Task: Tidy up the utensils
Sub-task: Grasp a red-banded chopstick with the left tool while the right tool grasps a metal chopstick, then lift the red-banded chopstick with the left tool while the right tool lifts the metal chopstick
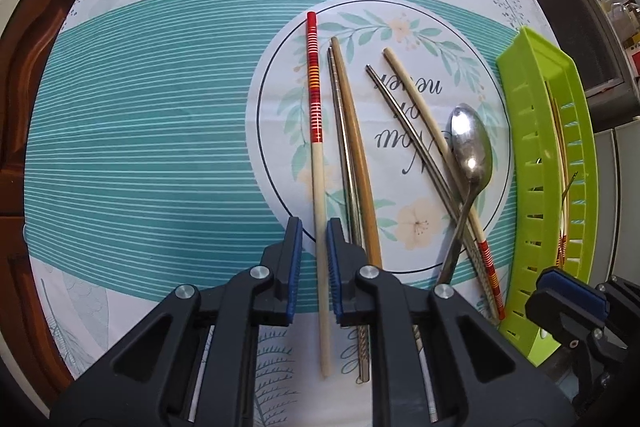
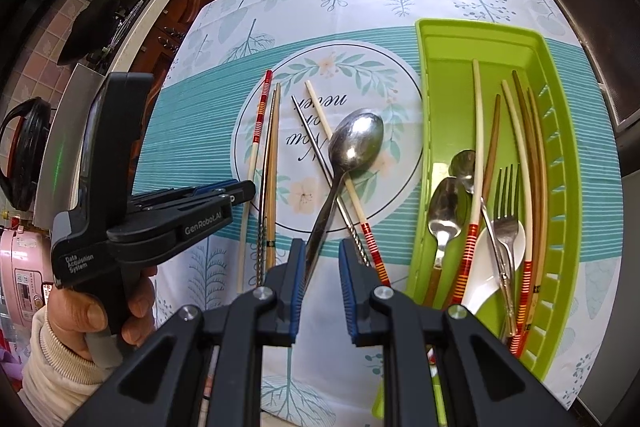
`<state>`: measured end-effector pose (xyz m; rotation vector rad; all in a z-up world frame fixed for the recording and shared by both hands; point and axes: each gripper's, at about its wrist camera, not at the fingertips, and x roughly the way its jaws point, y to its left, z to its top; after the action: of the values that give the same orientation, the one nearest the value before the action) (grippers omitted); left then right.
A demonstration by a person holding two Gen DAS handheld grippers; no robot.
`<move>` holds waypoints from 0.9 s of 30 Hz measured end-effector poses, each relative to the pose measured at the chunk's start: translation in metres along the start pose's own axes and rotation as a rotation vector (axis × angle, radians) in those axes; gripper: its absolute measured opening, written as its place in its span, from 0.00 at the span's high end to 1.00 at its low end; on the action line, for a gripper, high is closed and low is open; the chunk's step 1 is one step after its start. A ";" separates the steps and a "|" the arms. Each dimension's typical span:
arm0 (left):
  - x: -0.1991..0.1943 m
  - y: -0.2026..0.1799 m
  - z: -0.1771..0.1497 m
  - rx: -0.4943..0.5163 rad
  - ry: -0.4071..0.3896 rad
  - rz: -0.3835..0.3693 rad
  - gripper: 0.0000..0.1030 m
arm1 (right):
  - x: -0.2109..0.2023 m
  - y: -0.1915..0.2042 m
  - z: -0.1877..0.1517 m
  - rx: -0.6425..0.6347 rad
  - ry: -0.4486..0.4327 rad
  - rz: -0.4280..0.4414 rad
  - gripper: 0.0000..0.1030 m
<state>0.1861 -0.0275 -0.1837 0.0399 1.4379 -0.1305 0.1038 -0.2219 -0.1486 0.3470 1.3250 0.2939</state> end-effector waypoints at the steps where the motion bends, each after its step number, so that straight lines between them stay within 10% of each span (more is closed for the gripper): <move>1: 0.000 -0.001 0.000 0.004 0.001 0.008 0.89 | 0.001 0.000 0.000 0.000 0.002 -0.001 0.84; 8: 0.001 -0.015 -0.001 0.049 0.004 0.059 0.95 | 0.010 0.005 0.002 -0.001 0.023 -0.001 0.84; 27: -0.020 0.059 -0.037 -0.135 -0.027 -0.110 0.97 | 0.074 0.051 0.009 0.013 0.190 0.044 0.84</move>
<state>0.1538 0.0359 -0.1718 -0.1511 1.4195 -0.1236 0.1281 -0.1461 -0.1915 0.3671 1.5076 0.3624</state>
